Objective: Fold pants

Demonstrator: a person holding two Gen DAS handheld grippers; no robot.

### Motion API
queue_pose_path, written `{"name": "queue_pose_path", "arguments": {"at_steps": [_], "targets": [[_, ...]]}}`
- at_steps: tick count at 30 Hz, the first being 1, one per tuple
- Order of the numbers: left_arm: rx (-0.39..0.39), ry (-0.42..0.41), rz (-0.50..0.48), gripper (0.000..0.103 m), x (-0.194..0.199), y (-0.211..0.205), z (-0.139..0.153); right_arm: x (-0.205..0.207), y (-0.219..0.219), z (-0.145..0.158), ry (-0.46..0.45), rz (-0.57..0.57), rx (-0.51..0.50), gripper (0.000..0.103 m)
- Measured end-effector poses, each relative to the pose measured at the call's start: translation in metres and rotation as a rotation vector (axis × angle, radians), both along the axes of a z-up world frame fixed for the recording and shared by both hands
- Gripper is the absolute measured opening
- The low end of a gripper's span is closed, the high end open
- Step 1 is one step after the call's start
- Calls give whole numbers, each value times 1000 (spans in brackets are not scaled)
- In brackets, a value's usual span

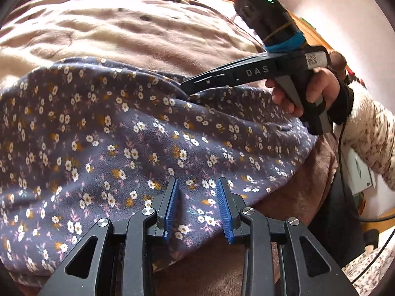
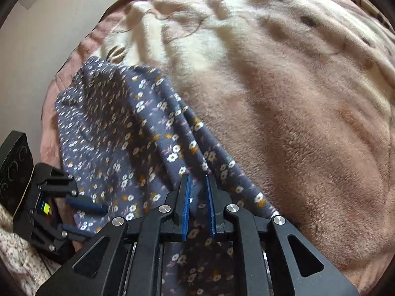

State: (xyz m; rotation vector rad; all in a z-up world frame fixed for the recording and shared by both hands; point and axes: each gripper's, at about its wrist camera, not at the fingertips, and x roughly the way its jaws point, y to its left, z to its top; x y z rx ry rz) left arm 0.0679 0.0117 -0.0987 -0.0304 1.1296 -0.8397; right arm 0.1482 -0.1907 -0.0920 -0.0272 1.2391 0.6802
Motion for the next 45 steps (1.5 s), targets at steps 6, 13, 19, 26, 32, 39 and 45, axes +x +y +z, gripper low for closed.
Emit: {"name": "queue_pose_path", "arguments": {"at_steps": [6, 13, 19, 26, 32, 39, 45], "targets": [[25, -6, -6, 31, 0, 3, 0, -9, 13, 6, -77, 47, -80, 38], [23, 4, 4, 31, 1, 2, -1, 3, 6, -7, -8, 17, -48, 37], [27, 5, 4, 31, 1, 2, -2, 12, -8, -8, 49, -21, 1, 2], [34, 2, 4, 31, 0, 1, -5, 21, -19, 15, -85, -83, -41, 1], [51, -6, -3, 31, -1, -1, -4, 32, -19, -1, -56, -135, -101, 0], [66, -14, -23, 31, -4, -1, 0, -1, -76, 41, -151, -276, -32, 2], [85, -13, -31, 31, -9, -2, 3, -56, -89, 30, -194, -207, -156, 23]]}}
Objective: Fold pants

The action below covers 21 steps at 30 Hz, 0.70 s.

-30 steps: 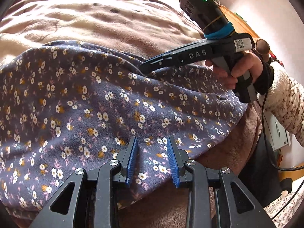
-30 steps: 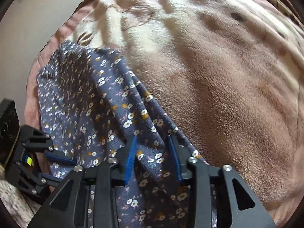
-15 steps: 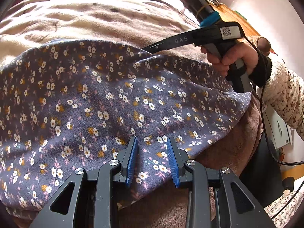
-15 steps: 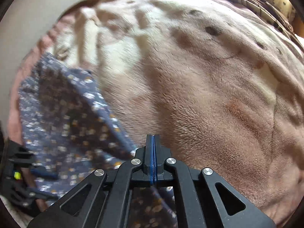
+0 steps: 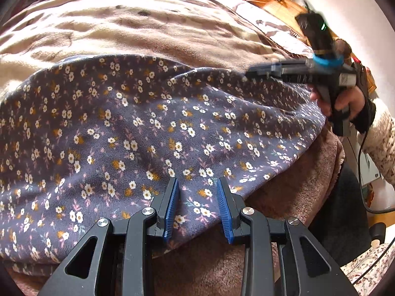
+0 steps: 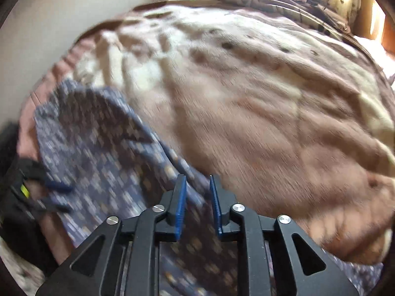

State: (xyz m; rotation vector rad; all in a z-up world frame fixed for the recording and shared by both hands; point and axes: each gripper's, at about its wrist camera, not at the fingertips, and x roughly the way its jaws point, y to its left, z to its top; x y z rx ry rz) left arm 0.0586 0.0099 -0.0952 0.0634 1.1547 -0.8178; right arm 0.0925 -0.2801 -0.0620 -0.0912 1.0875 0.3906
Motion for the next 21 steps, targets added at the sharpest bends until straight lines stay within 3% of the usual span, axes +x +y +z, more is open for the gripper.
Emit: {"name": "queue_pose_path", "arguments": {"at_steps": [3, 8, 9, 10, 11, 15, 19, 21], "targets": [[-16, 4, 5, 31, 1, -3, 7, -3, -7, -22, 68, -22, -47, 34], [-36, -19, -11, 31, -1, -20, 20, 3, -18, -25, 79, -70, 29, 34], [-33, -25, -20, 31, -1, -24, 21, 5, -19, -25, 81, -83, 29, 30], [-29, -35, -27, 31, -2, -30, 21, 7, -19, -24, 84, -87, 31, 7], [-32, -37, -39, 31, -3, -37, 22, 9, -17, -23, 82, -72, 32, 2], [-30, -19, -77, 31, -11, -53, 18, 11, -14, -13, -11, -62, -42, 1], [5, -7, -103, 31, -20, -63, 11, 17, -13, -17, -35, -75, -65, 1], [19, -7, -100, 31, -21, -66, 9, 19, -13, -25, -5, -82, -55, 2]]}}
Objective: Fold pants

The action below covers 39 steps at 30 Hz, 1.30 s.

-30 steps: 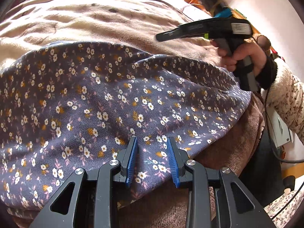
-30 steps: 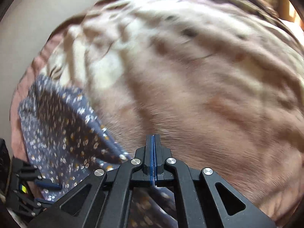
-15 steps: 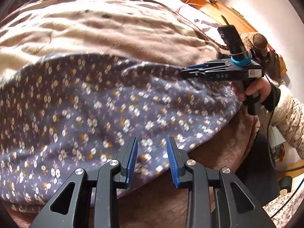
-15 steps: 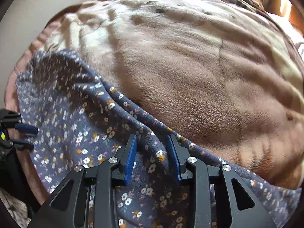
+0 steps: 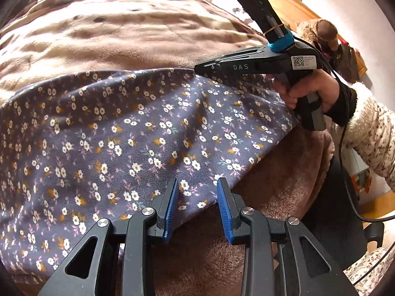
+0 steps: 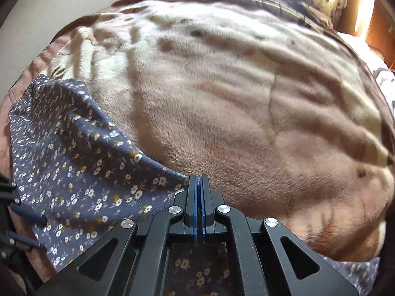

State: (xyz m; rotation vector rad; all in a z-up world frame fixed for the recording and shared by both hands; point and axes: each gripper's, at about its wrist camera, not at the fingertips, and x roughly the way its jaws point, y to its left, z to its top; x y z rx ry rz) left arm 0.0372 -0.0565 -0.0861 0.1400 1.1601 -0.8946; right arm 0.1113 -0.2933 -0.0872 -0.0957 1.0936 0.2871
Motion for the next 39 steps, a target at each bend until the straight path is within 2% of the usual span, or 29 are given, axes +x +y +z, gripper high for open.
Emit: {"name": "queue_pose_path", "arguments": {"at_steps": [2, 5, 7, 10, 12, 15, 16, 19, 22, 25, 28, 30, 32, 34, 37, 39], "targets": [[3, 12, 8, 31, 1, -1, -1, -1, -1, -4, 15, -5, 10, 2], [6, 9, 12, 31, 1, -6, 1, -5, -21, 6, 30, -57, 83, 7], [2, -6, 8, 31, -1, -12, 5, -17, -44, 23, -12, -124, 156, 7], [-30, -9, 11, 31, -3, -27, 9, -51, -74, 45, -67, -192, 207, 17], [-42, -4, 3, 31, -3, -38, 9, -74, -80, 42, -47, -199, 164, 18], [-34, -7, -21, 31, -8, -52, 7, -100, -77, 13, 41, -183, -31, 18], [-30, -3, -26, 31, -10, -53, 7, -107, -83, 7, 54, -200, -57, 18], [-13, 10, -32, 31, -12, -58, 4, -132, -123, 9, 21, -335, 24, 18], [-19, -6, -34, 31, -11, -63, 10, -152, -168, 10, -8, -497, -32, 18], [-36, -20, -47, 31, -8, -77, 17, -172, -214, 13, -15, -666, -3, 18], [-46, -27, -83, 31, -6, -96, 20, -186, -235, 29, -58, -762, 9, 18], [-43, -45, -104, 31, -4, -106, 21, -185, -238, 37, -89, -752, 8, 18], [-43, -61, -117, 31, 0, -118, 21, -184, -244, 43, -128, -761, 104, 18], [-38, -59, -104, 31, 8, -127, 18, -171, -240, 45, -139, -721, 140, 18], [-45, -32, -47, 31, 24, -135, 13, -138, -207, 40, -117, -539, 152, 18], [-52, -14, -22, 31, 35, -141, 9, -118, -184, 27, -68, -434, 164, 18]]}}
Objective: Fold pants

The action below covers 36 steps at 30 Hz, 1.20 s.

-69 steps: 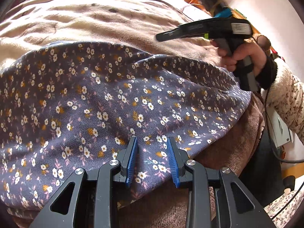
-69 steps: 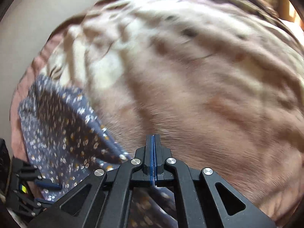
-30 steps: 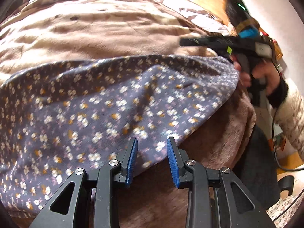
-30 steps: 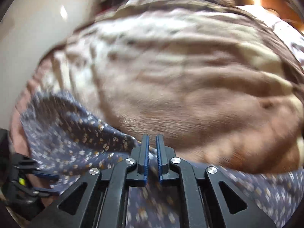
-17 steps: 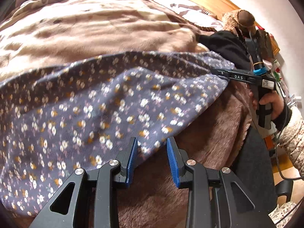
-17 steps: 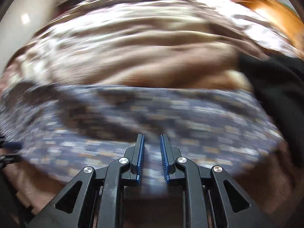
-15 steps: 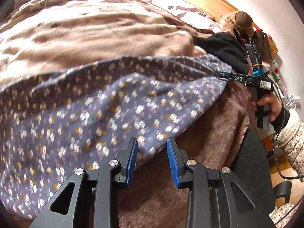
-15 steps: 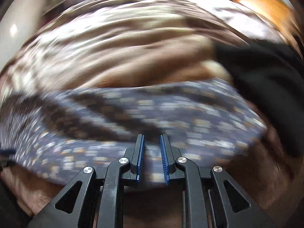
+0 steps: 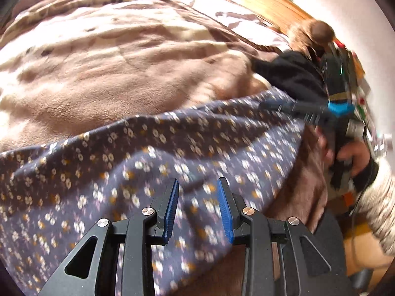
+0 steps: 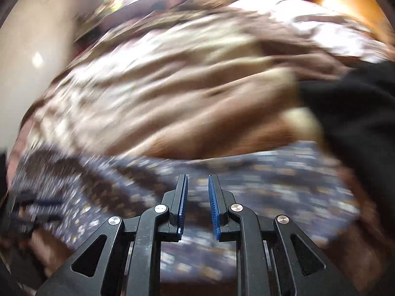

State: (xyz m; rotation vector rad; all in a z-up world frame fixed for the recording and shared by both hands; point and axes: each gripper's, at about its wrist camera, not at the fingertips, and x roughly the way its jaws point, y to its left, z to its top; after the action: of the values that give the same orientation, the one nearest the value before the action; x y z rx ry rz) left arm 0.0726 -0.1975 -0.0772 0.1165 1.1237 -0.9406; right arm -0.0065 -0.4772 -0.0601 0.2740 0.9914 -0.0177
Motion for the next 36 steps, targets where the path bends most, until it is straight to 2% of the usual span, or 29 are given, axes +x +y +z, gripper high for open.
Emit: {"name": "queue_pose_path", "arguments": {"at_steps": [1, 3, 4, 6, 9, 11, 14, 16, 18, 20, 21, 24, 27, 30, 32, 36], "targets": [[6, -4, 3, 31, 4, -3, -2, 8, 10, -8, 19, 27, -45, 18], [57, -65, -23, 31, 8, -14, -6, 20, 15, -19, 59, 34, -138, 18], [72, -91, -46, 31, 9, -20, -8, 22, 9, -24, 76, -4, -160, 18], [89, -93, -63, 31, 16, -29, -13, 17, -20, -29, 84, -107, -146, 18], [96, -99, -23, 31, 32, -37, -17, 0, -66, -26, 92, -276, -239, 18], [97, -92, 16, 31, 45, -42, -19, -12, -81, -18, 58, -300, -193, 18], [98, -83, 37, 31, 58, -54, -23, -32, -86, -3, 30, -327, -204, 18], [115, -94, 37, 31, 65, -64, -26, -60, -94, 6, -35, -375, -88, 18], [109, -105, 49, 31, 72, -73, -25, -83, -104, 4, -59, -454, 47, 26], [102, -85, 52, 31, 76, -81, -24, -108, -109, -3, -55, -525, 128, 58], [94, -79, 47, 31, 76, -85, -24, -121, -109, -7, -62, -563, 155, 61], [58, -87, 7, 31, 65, -89, -18, -140, -113, -19, -85, -616, 257, 61], [59, -89, -29, 31, 51, -92, -14, -143, -117, -29, -126, -641, 364, 61], [36, -66, -31, 31, 43, -93, -9, -135, -114, -29, -171, -606, 422, 61], [16, -54, -50, 31, 35, -99, -5, -122, -112, -34, -155, -593, 455, 61], [9, -53, -111, 31, 19, -112, -1, -110, -117, -38, -140, -610, 452, 61]]}}
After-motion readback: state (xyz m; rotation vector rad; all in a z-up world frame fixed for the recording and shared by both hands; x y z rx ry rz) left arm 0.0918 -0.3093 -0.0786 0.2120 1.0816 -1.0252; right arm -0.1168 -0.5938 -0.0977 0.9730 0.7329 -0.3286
